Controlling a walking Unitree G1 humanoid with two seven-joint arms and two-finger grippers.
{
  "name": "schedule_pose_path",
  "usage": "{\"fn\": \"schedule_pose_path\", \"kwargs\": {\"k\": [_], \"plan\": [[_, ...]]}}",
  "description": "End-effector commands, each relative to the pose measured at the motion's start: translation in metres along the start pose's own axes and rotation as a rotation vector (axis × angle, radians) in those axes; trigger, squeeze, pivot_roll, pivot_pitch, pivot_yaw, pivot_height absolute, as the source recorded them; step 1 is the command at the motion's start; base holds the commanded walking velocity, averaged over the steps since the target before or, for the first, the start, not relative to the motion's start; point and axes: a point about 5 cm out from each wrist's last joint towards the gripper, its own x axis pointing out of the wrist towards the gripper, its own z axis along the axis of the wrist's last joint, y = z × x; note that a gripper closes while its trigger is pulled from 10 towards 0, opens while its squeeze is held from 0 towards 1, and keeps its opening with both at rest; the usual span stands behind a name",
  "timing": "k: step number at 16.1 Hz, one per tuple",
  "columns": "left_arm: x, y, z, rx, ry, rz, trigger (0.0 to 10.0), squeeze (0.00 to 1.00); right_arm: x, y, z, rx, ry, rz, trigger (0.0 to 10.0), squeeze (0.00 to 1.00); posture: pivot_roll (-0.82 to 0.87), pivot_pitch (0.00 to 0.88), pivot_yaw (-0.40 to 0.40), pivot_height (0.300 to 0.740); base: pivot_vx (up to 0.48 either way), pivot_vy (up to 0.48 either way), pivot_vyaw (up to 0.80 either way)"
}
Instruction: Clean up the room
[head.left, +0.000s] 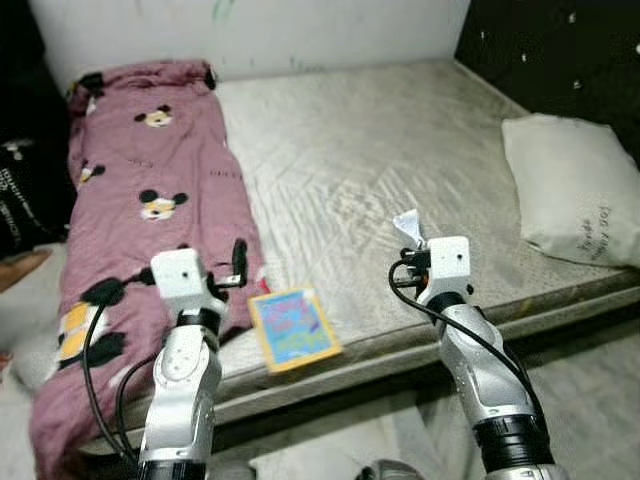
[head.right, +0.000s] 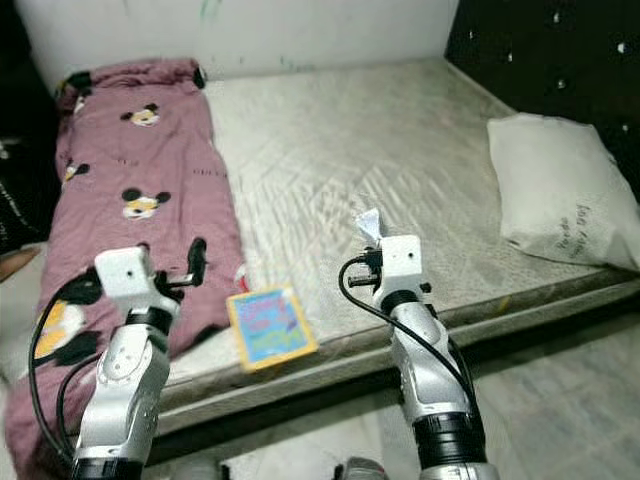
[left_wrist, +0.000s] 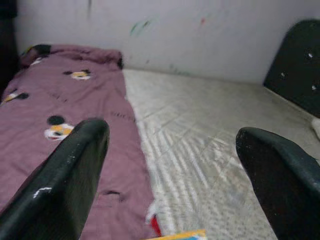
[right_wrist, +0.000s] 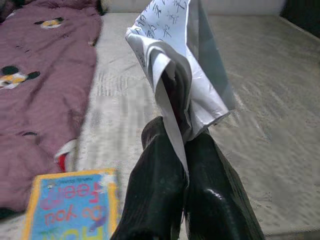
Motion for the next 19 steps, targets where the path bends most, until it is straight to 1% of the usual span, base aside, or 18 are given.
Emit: {"fn": "schedule_pose_path", "kwargs": {"k": [1,6,9,11,12,13,19], "plan": [[-0.003,0.010,-0.003,0.003,0.017,0.038,10.0,0.00,0.001,0.010,0.010,-0.012,-0.048,0.041,10.0,0.00,-0.05,0.000,-0.036,0.740,0.000,0.480,0.00],[-0.001,0.009,-0.001,0.013,0.009,0.033,10.0,0.00,0.002,0.012,0.012,-0.012,-0.063,0.061,10.0,0.00,-0.05,0.000,-0.036,0.740,0.000,0.480,0.00],[0.000,0.010,0.003,0.023,-0.009,0.055,10.0,0.00,0.001,0.017,0.018,-0.045,-0.109,0.099,10.0,0.00,-0.04,0.000,-0.040,0.740,0.000,0.480,0.00],[0.003,0.009,0.006,0.032,-0.026,0.057,10.0,0.00,0.003,0.019,0.022,-0.063,-0.125,0.120,10.0,0.00,-0.03,0.000,-0.043,0.740,0.000,0.480,0.70],[0.007,0.004,0.013,0.041,-0.055,0.051,10.0,0.00,0.003,0.022,0.024,-0.077,-0.136,0.143,10.0,0.00,-0.02,0.000,-0.041,0.740,0.000,0.000,0.80],[0.008,0.000,0.017,0.052,-0.074,0.044,10.0,0.00,0.002,0.024,0.025,-0.090,-0.145,0.154,10.0,0.00,-0.02,0.000,-0.043,0.740,0.000,0.000,0.80],[0.003,0.000,0.012,0.056,-0.057,0.053,10.0,0.00,0.001,0.023,0.024,-0.096,-0.142,0.164,10.0,0.00,-0.03,0.000,-0.046,0.740,0.000,0.000,0.80]]}}
